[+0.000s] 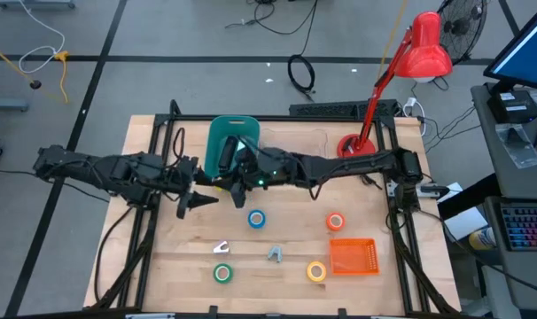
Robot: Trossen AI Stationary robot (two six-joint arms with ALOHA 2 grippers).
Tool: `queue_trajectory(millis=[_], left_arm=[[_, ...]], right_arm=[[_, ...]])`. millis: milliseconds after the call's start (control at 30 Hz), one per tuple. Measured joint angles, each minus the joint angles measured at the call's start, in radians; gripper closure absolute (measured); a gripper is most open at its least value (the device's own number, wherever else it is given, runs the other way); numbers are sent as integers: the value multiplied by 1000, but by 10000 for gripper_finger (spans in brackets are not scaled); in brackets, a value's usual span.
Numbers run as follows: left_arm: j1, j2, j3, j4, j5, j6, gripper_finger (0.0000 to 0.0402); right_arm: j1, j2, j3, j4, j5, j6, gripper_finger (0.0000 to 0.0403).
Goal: Pick and place Stapler, Stapler remover, tape
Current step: Put the mini yellow stapler into the blue bin
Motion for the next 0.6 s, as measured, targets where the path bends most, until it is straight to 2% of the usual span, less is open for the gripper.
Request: queue_trajectory(millis=[267, 600], left_arm=[[0, 13, 0, 24, -59, -38, 135], [34, 6, 0, 49, -72, -62, 135]], right_arm=[[-27, 0, 0, 4, -78, -44, 337], [-25, -1, 0, 15, -85, -58, 337]])
